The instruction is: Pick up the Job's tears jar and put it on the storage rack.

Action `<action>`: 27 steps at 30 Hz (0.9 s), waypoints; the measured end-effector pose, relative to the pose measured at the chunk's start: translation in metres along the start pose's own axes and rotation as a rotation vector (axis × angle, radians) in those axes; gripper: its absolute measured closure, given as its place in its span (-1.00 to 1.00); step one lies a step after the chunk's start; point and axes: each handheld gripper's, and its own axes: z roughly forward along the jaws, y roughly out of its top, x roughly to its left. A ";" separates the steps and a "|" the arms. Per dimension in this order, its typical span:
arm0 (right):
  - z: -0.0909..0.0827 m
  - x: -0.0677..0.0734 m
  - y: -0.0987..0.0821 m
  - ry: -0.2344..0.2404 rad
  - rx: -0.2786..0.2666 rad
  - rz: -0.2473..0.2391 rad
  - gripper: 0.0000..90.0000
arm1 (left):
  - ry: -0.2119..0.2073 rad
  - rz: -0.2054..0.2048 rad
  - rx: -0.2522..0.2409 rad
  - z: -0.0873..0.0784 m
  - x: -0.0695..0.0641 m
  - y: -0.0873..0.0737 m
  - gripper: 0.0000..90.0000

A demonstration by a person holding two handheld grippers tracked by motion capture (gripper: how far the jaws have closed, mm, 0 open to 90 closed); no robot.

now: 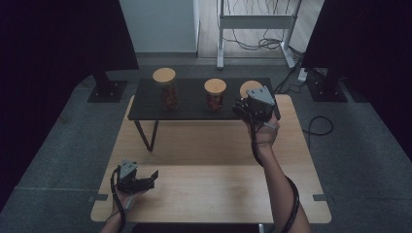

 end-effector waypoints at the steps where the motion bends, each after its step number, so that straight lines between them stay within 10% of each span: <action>1: 0.001 0.000 0.000 -0.003 0.002 -0.001 -0.44 | 0.000 0.000 0.001 0.000 0.000 0.000 -0.96; 27: 0.023 -0.005 -0.003 -0.019 0.038 0.026 -0.45 | 0.004 -0.001 0.012 0.003 0.001 -0.001 -0.96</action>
